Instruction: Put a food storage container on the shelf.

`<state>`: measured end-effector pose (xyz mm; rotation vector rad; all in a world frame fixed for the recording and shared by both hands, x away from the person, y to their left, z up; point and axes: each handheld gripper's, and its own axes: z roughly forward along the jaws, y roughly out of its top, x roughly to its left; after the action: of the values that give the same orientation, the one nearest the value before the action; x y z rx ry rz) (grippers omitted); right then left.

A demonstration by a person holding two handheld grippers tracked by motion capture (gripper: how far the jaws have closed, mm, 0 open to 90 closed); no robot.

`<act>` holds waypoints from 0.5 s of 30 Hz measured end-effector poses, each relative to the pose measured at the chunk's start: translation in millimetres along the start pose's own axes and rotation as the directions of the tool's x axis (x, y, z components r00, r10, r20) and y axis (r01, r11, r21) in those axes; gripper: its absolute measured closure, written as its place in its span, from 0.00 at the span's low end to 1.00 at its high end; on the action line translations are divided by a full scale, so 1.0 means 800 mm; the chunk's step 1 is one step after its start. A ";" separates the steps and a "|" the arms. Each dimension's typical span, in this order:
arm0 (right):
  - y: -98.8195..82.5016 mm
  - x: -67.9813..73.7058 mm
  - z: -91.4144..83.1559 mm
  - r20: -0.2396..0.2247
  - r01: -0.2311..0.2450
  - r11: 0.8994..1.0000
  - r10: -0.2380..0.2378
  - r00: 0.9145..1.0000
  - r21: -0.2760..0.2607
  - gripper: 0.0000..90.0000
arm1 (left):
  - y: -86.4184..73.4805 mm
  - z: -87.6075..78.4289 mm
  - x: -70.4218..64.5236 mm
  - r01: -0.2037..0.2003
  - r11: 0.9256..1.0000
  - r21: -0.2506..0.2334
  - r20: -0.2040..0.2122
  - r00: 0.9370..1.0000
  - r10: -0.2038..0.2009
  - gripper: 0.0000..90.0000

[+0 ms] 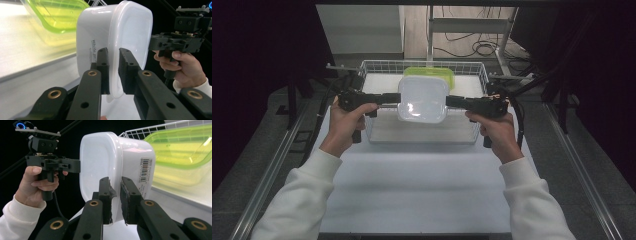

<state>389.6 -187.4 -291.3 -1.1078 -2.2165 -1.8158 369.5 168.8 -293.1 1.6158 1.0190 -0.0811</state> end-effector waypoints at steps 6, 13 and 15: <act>0.016 0.000 -0.001 0.006 0.008 1.000 -0.008 1.000 -0.006 0.88 | 0.016 0.001 0.000 -0.003 1.000 -0.011 0.002 1.000 0.003 0.88; 0.040 -0.006 0.001 0.011 0.011 1.000 -0.011 1.000 -0.014 0.88 | 0.040 0.007 0.007 0.003 1.000 -0.021 0.011 1.000 -0.002 0.88; 0.047 -0.008 0.002 0.015 0.012 1.000 -0.012 1.000 -0.014 0.88 | 0.048 0.009 0.009 0.007 1.000 -0.025 0.013 1.000 -0.006 0.88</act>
<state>415.9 -187.6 -264.0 -1.1162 -2.2265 -1.8367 401.9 168.5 -269.9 1.5878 1.0121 -0.0828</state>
